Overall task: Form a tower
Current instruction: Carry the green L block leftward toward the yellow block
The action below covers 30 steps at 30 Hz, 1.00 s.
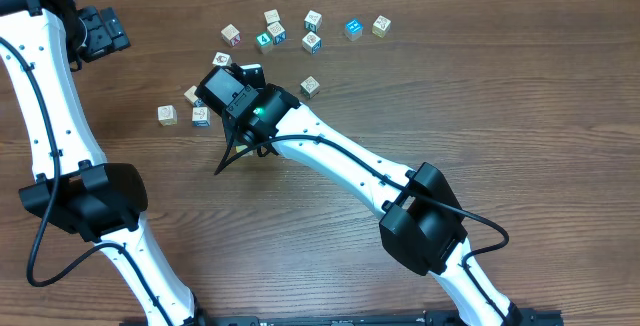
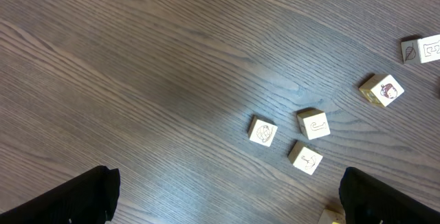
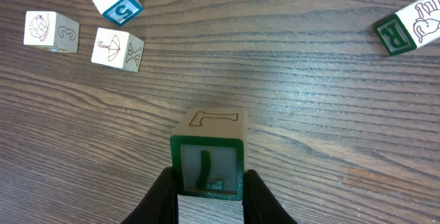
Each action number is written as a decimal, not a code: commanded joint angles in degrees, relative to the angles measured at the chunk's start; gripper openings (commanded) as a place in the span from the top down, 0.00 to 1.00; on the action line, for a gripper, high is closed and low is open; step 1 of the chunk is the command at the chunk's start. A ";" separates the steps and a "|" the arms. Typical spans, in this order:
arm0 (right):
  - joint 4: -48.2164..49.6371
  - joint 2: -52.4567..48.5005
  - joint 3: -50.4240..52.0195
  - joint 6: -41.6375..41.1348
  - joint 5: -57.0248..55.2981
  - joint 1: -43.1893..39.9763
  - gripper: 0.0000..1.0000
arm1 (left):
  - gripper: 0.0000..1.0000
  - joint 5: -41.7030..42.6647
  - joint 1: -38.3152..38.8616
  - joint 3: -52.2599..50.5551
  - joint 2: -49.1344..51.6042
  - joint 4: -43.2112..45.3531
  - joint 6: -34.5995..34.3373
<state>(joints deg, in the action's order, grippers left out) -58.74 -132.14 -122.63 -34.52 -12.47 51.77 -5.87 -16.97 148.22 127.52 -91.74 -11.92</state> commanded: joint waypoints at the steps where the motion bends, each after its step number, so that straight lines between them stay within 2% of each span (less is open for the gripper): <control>1: 0.20 1.44 -1.36 -0.20 -0.98 -0.13 0.80 | 0.01 -0.50 0.15 0.74 -0.33 0.11 -0.52; 18: 0.90 0.26 0.76 -0.24 -0.35 -0.90 0.79 | 0.00 -0.52 0.15 0.74 -0.31 0.11 -0.52; 30: 7.50 0.26 6.91 -0.26 4.68 -0.48 0.79 | 0.00 -0.52 0.15 0.74 -0.33 0.11 -0.55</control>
<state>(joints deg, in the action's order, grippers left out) -51.64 -132.16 -116.95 -34.54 -8.93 51.05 -5.87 -16.97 148.22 127.52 -91.72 -11.92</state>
